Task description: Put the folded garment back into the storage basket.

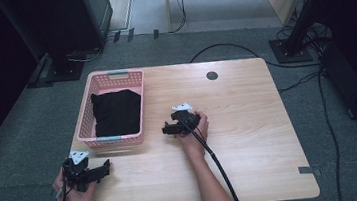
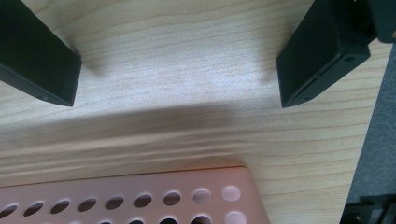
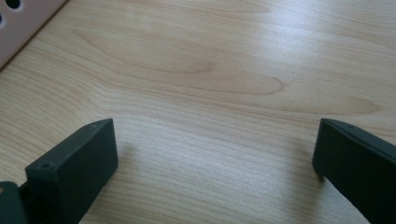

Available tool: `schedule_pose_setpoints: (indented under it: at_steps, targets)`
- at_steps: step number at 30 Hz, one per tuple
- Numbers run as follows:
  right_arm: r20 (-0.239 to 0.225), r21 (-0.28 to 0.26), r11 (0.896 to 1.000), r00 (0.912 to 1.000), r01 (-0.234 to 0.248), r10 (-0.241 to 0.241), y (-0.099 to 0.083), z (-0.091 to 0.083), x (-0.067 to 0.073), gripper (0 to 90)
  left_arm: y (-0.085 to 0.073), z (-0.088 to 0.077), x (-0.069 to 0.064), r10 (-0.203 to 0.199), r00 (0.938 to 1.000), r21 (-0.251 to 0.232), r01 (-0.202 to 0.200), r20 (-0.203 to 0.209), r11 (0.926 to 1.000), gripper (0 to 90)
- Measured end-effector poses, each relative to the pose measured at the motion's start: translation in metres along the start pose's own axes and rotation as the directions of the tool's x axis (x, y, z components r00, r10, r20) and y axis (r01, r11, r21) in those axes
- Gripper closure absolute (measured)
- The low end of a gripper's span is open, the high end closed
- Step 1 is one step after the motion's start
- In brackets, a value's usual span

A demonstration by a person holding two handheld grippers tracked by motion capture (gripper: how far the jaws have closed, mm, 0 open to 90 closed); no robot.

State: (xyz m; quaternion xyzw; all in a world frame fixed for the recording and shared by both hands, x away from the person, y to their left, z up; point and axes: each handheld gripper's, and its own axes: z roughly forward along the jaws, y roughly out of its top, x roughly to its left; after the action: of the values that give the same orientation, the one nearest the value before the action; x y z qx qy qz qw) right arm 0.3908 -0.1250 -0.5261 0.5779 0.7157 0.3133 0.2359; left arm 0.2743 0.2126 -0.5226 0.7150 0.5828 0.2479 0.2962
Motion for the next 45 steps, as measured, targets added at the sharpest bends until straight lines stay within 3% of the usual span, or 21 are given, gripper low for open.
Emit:
schedule_pose_setpoints:
  at_steps: [45]
  targets:
    - [0.055, 0.001, 0.999, 0.9972, -0.051, 0.051, -0.022, -0.024, -0.061, 0.0, 0.0, 0.0, 0.0, -0.001, 1.0, 0.0, 0.001, -0.001, 1.0, 0.0]
